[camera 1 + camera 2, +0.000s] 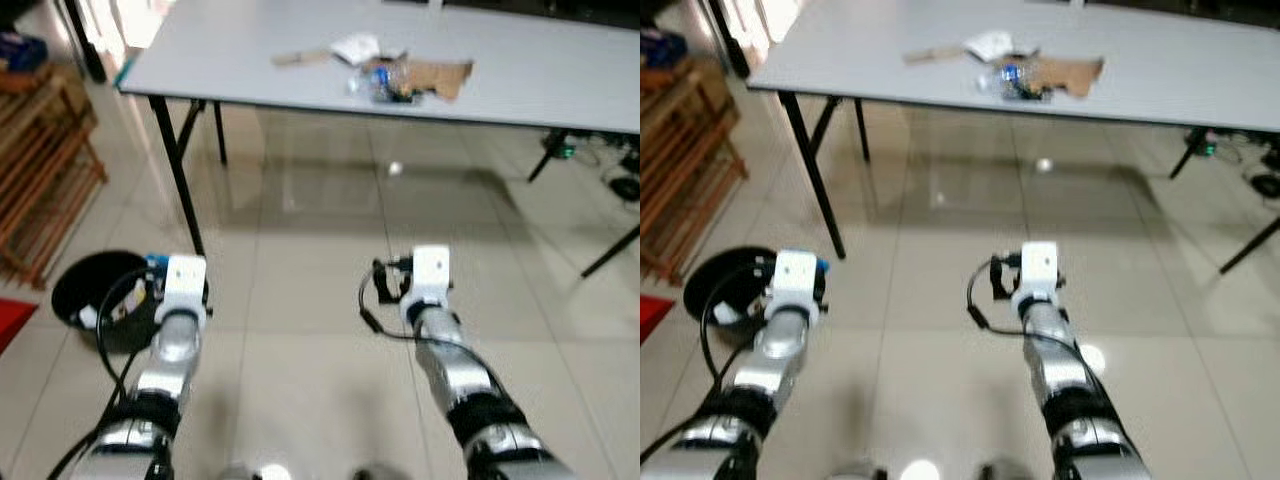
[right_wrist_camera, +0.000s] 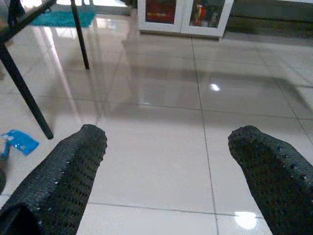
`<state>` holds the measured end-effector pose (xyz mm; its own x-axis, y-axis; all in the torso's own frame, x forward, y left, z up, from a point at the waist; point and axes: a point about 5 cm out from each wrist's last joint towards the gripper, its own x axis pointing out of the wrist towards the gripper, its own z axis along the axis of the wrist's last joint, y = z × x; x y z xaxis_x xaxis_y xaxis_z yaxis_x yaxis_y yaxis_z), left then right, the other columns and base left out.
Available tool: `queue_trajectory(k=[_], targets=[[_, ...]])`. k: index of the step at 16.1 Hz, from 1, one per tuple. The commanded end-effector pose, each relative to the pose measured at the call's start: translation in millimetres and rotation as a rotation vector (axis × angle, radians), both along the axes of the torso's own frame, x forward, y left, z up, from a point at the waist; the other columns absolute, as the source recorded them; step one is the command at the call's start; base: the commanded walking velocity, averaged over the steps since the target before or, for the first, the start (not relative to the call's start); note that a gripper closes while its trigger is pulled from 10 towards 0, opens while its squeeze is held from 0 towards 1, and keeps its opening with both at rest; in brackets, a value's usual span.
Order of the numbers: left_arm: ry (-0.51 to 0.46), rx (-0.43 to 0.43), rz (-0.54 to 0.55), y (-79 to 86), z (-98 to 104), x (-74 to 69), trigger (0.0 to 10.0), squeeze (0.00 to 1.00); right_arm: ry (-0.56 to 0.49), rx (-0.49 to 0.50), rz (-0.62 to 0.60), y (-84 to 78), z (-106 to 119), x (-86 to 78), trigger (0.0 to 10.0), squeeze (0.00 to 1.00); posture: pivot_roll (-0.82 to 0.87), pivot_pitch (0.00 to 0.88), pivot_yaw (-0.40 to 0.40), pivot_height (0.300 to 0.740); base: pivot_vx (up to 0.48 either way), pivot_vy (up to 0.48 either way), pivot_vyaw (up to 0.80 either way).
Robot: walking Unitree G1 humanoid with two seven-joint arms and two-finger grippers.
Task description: Picking trash to rubbish bin
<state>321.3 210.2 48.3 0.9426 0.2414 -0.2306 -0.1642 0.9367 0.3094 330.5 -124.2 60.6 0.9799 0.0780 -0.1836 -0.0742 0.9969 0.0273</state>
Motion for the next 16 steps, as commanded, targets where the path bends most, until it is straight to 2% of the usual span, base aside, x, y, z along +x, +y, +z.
queue_trajectory(k=[1,6,13,16], targets=[[0.005,-0.01,-0.008,-6.8,-2,-0.2,10.0,0.0,0.004,-0.007,-0.033,-13.1,-1,-1.0,10.0,0.0,-0.01,0.111,-0.059,0.74,0.0,-0.386,0.0],[0.003,-0.011,-0.02,-8.7,-2,-0.2,10.0,0.0,0.007,-0.01,-0.024,-12.0,-2,-1.4,10.0,0.0,-0.01,0.094,-0.061,0.74,0.0,-0.356,0.0],[-0.042,-0.058,-0.131,-25.6,7,5.4,10.0,0.0,0.008,-0.006,-0.014,-9.9,-3,-2.0,10.0,0.0,-0.01,0.069,-0.059,0.74,0.0,0.0,0.0],[-0.054,-0.045,-0.135,-27.3,12,9.3,10.0,0.0,0.002,-0.002,-0.013,-9.7,-2,-1.7,10.0,0.0,-0.01,0.057,-0.055,0.74,0.361,0.0,0.0]])
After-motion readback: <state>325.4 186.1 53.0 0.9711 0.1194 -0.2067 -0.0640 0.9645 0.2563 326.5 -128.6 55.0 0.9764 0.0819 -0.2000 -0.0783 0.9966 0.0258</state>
